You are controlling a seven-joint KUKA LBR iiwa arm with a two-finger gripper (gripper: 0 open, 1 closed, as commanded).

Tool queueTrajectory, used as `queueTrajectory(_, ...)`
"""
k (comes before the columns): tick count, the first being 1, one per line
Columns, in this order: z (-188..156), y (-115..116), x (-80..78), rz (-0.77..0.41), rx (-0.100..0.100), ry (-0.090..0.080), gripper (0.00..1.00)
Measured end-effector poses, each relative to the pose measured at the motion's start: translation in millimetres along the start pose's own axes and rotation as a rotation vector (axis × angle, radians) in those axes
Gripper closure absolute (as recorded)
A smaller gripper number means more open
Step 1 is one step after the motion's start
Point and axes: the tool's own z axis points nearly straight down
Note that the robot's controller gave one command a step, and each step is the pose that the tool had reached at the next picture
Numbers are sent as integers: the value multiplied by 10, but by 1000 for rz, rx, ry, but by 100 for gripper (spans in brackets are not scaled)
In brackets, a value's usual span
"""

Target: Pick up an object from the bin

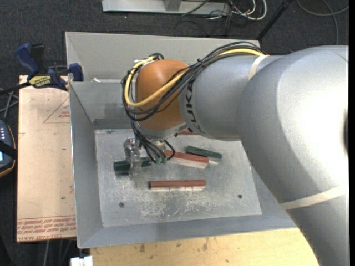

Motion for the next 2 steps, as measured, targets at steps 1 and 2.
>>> queueTrajectory(1,-144,1,-7,1,0,-2,100)
queueTrajectory(2,-281,2,-7,1,0,-3,100)
